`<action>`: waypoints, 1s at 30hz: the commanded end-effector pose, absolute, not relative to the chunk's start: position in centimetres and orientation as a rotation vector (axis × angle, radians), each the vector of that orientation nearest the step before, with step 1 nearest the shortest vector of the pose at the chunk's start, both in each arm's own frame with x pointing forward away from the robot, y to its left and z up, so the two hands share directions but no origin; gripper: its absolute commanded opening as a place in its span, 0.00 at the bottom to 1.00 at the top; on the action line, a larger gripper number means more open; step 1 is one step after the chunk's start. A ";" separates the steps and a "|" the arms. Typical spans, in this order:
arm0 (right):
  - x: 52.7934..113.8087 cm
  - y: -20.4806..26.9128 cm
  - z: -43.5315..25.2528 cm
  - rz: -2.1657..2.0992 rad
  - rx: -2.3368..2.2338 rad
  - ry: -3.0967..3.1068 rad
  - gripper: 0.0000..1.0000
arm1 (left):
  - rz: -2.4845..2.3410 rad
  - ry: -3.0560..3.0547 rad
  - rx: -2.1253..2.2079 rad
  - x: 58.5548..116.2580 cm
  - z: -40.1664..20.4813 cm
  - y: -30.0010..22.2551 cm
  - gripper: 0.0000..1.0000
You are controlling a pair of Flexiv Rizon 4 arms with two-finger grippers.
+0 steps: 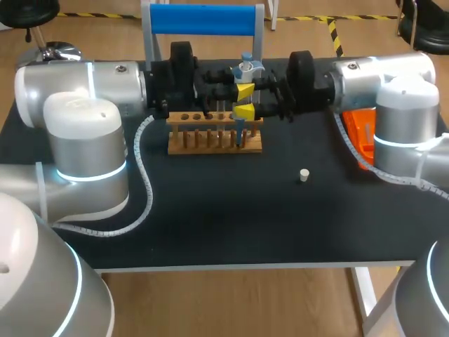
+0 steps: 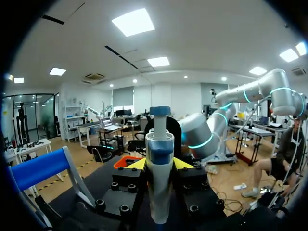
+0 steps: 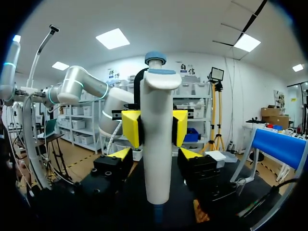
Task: Invert the test tube, pick up the pipette, mount the tip to pipette, aspirate from beaker and dispense into the tube, eject the tip, return the pipette, and cap with the stopper.
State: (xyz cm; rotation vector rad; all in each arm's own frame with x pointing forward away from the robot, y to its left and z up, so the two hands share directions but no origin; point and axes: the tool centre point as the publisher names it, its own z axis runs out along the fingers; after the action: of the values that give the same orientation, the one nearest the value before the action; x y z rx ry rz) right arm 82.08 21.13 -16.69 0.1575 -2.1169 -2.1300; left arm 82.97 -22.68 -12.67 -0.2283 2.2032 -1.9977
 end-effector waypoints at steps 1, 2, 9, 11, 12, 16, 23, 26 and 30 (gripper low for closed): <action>81.9 19.2 -16.7 -2.124 0.169 -2.112 1.00 | -1.998 2.201 -0.230 82.8 -12.7 -22.6 0.00; 81.9 18.9 -16.7 -2.126 0.167 -2.111 1.00 | -1.998 2.201 -0.230 82.8 -12.7 -22.6 0.00; 83.1 15.9 -16.3 -2.163 0.125 -2.124 1.00 | -1.998 2.201 -0.230 82.8 -12.7 -22.6 0.00; 83.8 14.8 -16.4 -2.174 0.100 -2.140 1.00 | -1.998 2.201 -0.230 82.8 -12.7 -22.6 0.00; 84.1 14.4 -16.4 -2.177 0.089 -2.146 1.00 | -1.998 2.201 -0.230 82.8 -12.7 -22.6 0.00; 86.4 12.5 -16.8 -2.181 0.032 -2.198 1.00 | -1.998 2.201 -0.230 82.8 -12.7 -22.6 0.00; 92.4 11.1 -16.0 -2.168 -0.030 -2.342 1.00 | -1.998 2.201 -0.230 82.8 -12.7 -22.6 0.00; 95.0 11.2 -15.4 -2.137 -0.069 -2.409 1.00 | -1.998 2.201 -0.230 82.8 -12.7 -22.6 0.00; 98.7 11.9 -14.8 -2.085 -0.132 -2.499 1.00 | -1.998 2.201 -0.230 82.8 -12.7 -22.6 0.00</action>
State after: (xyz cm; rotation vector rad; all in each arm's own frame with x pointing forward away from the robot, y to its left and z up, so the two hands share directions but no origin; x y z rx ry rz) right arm 95.78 10.58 -15.43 -0.1097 -2.4642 -2.1442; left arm 82.97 -22.67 -12.67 -0.2282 2.2035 -1.9974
